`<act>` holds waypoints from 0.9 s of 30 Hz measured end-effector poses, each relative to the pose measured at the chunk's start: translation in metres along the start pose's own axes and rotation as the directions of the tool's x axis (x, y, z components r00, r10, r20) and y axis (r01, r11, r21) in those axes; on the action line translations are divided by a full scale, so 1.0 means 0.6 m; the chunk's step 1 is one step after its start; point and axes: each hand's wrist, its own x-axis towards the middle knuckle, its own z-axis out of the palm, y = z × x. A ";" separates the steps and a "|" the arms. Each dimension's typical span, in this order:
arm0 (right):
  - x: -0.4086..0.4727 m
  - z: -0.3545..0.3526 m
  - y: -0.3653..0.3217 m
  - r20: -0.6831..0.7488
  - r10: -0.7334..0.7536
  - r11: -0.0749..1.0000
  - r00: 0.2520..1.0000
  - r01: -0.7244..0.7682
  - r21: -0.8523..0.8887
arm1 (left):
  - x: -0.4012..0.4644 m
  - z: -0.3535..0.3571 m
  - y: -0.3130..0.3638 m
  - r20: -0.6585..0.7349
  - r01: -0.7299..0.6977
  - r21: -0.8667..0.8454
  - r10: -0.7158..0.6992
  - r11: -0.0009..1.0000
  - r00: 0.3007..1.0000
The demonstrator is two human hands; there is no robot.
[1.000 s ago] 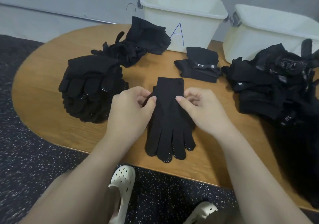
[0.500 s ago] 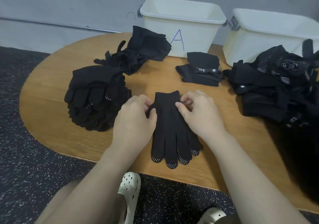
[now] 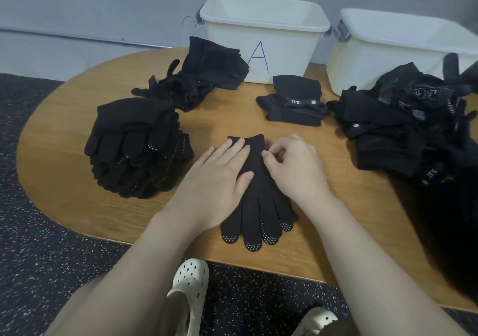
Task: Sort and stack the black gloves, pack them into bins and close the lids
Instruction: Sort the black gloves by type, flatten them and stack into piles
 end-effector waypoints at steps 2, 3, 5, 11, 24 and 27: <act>0.002 -0.001 -0.001 0.001 0.019 1.000 1.000 -0.019 -0.012 | 0.001 0.000 0.000 0.021 0.008 0.015 -0.008 1.000 1.000; 0.002 -0.002 -0.001 0.004 0.026 1.000 1.000 -0.026 -0.010 | 0.001 0.001 0.000 0.027 0.008 0.020 -0.008 1.000 1.000; 0.002 -0.003 -0.003 0.006 0.030 0.999 1.000 -0.030 -0.018 | 0.001 0.003 -0.003 0.033 0.000 0.032 -0.001 0.999 0.999; -0.015 -0.009 -0.002 -0.055 -0.090 0.991 0.994 0.084 -0.109 | 0.001 0.003 -0.007 0.058 -0.010 0.028 0.009 1.000 0.998; -0.056 -0.047 0.011 0.500 -0.098 0.918 0.860 0.272 -0.289 | -0.038 -0.018 -0.012 -0.083 0.092 -0.362 -0.131 0.928 0.988; -0.069 -0.066 0.021 0.456 -0.068 0.916 0.887 0.237 -0.324 | -0.055 -0.020 -0.012 -0.104 0.130 -0.397 -0.185 0.909 0.977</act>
